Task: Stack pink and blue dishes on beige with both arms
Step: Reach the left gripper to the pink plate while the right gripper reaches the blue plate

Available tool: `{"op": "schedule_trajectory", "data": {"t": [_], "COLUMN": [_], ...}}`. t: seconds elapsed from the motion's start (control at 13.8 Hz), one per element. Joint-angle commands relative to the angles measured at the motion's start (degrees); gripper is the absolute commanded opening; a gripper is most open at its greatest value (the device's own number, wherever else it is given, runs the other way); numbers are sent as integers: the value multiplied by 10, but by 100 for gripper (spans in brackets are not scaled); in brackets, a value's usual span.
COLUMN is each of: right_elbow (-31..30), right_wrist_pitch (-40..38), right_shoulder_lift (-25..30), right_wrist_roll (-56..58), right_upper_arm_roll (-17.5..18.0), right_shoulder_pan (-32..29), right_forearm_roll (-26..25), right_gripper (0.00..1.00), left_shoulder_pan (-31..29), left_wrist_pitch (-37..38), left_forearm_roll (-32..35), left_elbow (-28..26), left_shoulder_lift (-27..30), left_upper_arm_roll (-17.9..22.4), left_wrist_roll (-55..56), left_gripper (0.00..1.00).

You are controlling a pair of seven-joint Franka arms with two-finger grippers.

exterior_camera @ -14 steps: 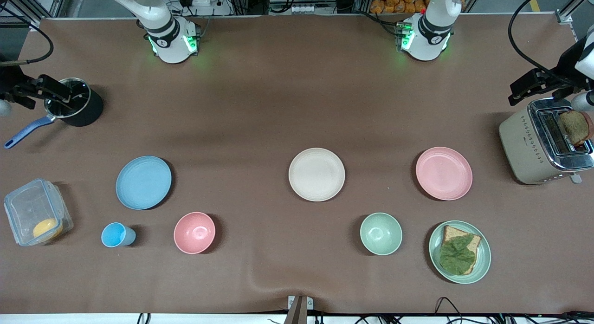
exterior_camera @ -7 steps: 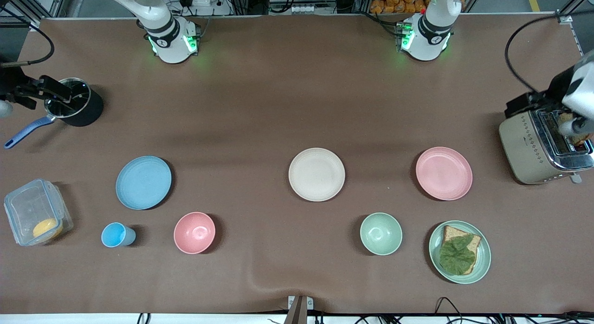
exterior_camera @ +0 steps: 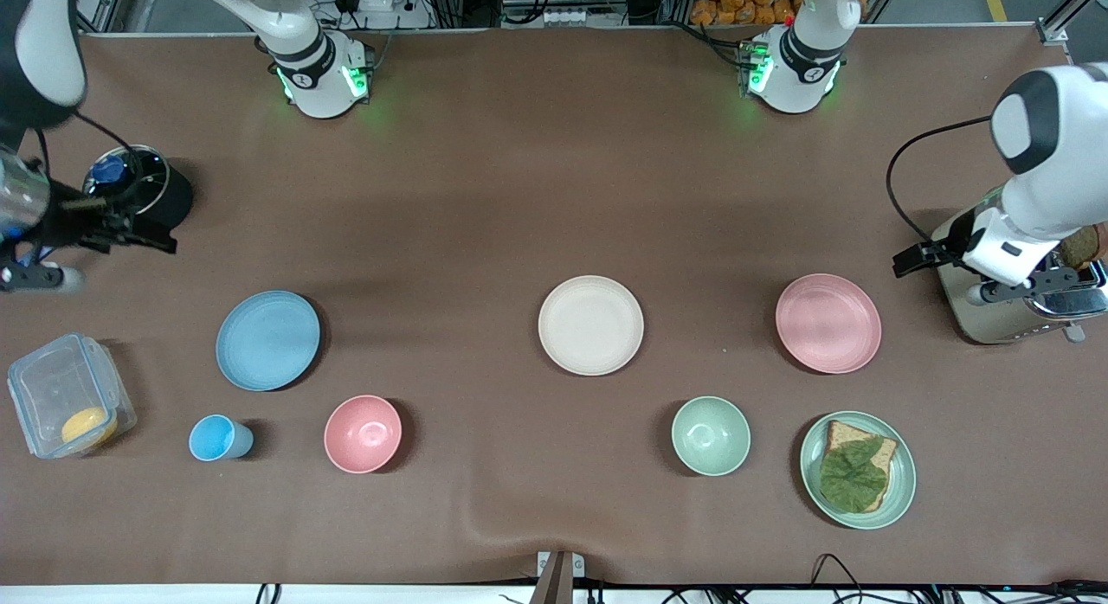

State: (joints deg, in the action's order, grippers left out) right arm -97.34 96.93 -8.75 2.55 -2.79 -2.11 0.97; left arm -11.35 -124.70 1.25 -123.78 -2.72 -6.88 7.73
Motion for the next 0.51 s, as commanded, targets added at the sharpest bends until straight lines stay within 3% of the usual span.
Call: {"op": "schedule_trajectory", "data": {"t": [0.0, 0.44], "right_elbow": [12, -89], "right_wrist_pitch": [46, 311], "right_shoulder_lift": [-84, -197], "right_wrist_roll": [8, 57], "right_upper_arm_roll": [6, 5], "right_shoulder_pan": [-27, -55], "right_forearm_roll": [1, 1], "right_gripper": [100, 100], "left_shoulder_pan": [-28, -43], "left_wrist_pitch": [-67, -185], "left_forearm_roll": [12, 12], "left_elbow": [-24, -20], "left_shoulder_lift": [-40, -170], "left_upper_arm_roll": [-9, -9], "left_wrist_roll": [-12, -12], "left_gripper": [100, 100]}}
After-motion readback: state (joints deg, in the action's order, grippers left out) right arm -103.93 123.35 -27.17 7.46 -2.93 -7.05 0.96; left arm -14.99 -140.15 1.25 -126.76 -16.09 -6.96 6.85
